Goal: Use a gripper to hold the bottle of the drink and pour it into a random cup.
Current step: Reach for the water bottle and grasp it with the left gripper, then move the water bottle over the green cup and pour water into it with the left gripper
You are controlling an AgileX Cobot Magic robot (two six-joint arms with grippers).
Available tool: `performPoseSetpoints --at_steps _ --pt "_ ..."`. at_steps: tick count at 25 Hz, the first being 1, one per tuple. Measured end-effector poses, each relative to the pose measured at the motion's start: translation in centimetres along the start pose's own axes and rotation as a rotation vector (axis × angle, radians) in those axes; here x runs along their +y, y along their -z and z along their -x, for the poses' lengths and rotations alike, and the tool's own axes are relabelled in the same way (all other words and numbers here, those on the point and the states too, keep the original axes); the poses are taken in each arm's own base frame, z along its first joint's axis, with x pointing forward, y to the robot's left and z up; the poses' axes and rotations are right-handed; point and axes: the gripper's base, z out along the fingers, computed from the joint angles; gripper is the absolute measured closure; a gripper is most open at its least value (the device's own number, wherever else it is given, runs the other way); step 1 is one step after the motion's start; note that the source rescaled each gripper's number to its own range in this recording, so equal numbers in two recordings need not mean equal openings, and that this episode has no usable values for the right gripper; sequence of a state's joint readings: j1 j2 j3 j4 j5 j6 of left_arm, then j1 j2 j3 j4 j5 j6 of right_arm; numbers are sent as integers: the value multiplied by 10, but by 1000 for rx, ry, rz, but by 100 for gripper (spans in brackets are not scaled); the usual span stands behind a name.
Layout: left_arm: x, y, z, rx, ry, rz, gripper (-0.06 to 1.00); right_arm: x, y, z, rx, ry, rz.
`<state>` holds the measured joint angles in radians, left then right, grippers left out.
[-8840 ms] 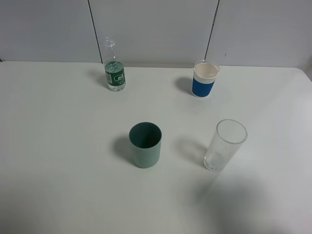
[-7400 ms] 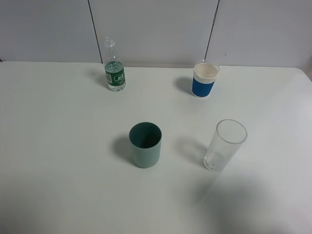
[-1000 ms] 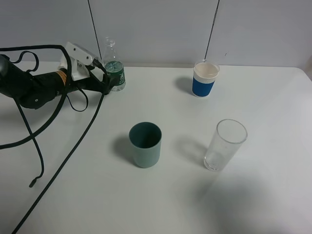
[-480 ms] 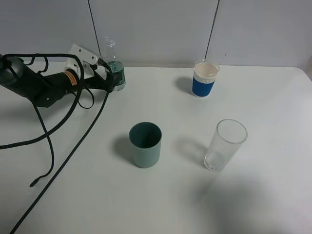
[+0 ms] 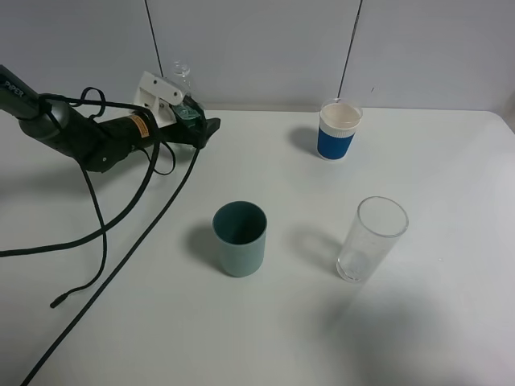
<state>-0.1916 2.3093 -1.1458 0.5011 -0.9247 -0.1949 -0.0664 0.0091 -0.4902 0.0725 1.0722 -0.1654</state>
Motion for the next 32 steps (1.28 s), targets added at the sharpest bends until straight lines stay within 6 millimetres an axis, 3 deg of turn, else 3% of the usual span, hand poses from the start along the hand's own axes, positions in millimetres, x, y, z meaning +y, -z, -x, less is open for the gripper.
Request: performPoseSetpoints --at_steps 10,11,12,13,14,15,16,20,27,32 --pt "-4 -8 -7 7 11 -1 -6 0 0 0 0 0 0" --pt "-4 -8 -7 6 11 1 -2 0 0 0 0 0 0" --pt "-4 -9 -6 5 12 2 8 0 0 0 0 0 0" --pt "-4 -9 -6 5 11 2 27 0 0 0 0 0 0" --pt "-4 -9 -6 5 12 3 47 0 0 0 0 0 0" --pt "-4 -9 -6 6 14 5 77 0 0 0 0 0 0" --pt "-4 -9 -6 5 14 5 94 0 0 0 0 0 0" --pt "-3 -9 -6 5 17 5 88 0 0 0 0 0 0" --pt "-3 -8 -5 10 23 8 88 0 0 0 0 0 0" --pt "-5 2 9 13 17 14 88 0 0 0 0 0 0"
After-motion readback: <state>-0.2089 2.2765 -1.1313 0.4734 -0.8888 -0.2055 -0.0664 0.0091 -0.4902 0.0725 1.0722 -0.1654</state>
